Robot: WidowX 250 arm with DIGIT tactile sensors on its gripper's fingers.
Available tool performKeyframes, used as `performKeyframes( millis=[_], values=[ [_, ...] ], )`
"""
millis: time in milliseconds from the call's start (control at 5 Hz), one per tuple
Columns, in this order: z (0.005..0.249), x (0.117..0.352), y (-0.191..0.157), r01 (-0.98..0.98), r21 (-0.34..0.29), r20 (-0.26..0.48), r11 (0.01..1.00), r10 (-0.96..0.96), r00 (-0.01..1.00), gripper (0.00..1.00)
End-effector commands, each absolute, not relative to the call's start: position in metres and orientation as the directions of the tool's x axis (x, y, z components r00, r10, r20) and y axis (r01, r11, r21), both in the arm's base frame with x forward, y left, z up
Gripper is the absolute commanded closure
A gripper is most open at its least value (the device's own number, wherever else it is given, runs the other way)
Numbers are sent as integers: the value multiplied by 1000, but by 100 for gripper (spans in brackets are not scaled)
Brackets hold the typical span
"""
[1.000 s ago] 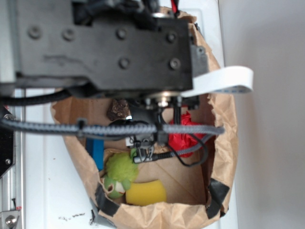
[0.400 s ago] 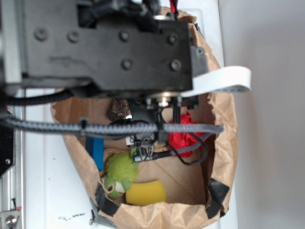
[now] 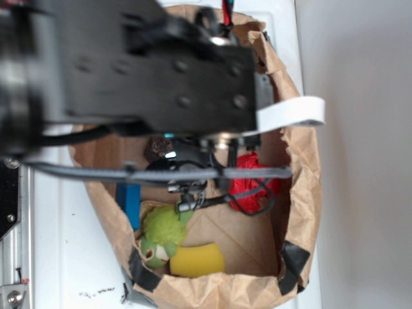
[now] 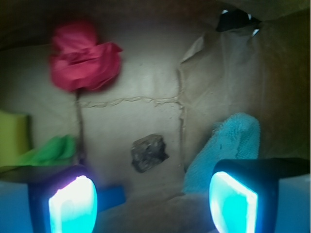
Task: Grab the blue cloth.
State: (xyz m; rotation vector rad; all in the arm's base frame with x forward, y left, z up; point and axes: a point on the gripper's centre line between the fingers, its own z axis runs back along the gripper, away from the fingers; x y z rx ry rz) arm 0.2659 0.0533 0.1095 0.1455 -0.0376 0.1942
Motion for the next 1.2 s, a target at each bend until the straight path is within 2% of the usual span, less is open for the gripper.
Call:
performKeyframes(
  millis=[0,400,800,1000],
  values=[
    [125,268,64,-410,169,82,896,402,912,0],
    [125,277,72,-506,183,102,843,495,863,0],
    [123,292,79,-646,186,110,740,638,762,0],
    [118,296,80,-653,206,120,729,644,756,0]
  ],
)
